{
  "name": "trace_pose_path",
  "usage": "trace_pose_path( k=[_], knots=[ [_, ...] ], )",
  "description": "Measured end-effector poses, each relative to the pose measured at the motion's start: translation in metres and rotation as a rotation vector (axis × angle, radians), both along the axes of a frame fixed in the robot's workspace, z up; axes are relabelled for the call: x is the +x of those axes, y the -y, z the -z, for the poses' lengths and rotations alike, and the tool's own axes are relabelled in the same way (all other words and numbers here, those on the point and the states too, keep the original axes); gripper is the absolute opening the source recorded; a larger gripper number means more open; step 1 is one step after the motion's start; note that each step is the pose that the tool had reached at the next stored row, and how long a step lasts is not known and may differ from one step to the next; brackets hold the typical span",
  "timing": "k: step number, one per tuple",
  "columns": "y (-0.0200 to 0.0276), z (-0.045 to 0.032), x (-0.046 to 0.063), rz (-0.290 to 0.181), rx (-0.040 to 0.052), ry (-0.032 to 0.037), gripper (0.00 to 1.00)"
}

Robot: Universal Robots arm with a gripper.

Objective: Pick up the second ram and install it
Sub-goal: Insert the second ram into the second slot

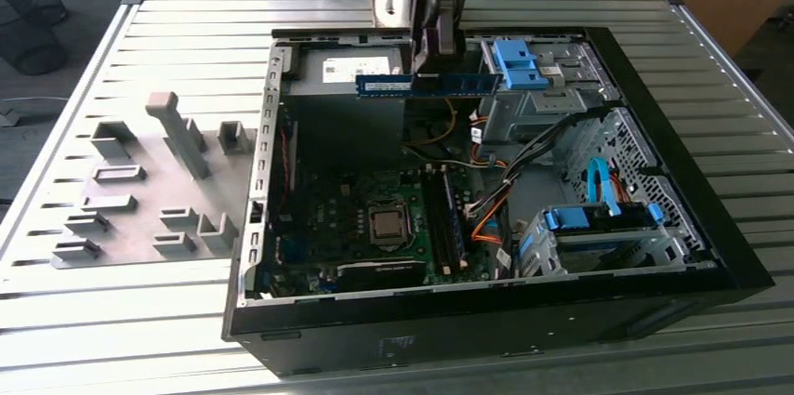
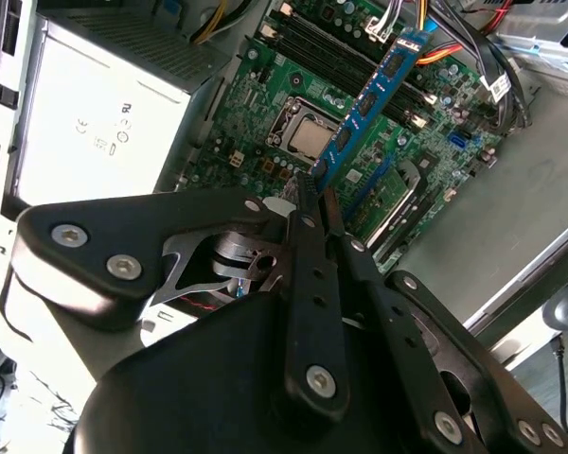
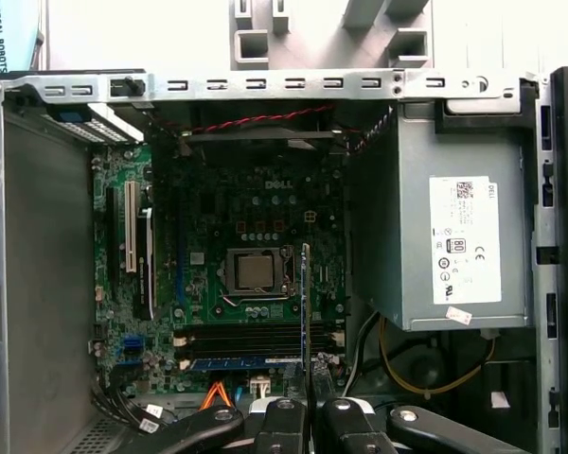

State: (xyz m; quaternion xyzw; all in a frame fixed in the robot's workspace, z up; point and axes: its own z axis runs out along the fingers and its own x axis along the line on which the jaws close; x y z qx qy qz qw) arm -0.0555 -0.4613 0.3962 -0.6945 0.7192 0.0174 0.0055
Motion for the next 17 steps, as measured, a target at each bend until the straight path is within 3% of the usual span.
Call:
trace_pose_path(
  k=[17],
  knots=[
    [0.0,0.0,0.0,0.039,0.0,0.0,0.14]
  ],
)
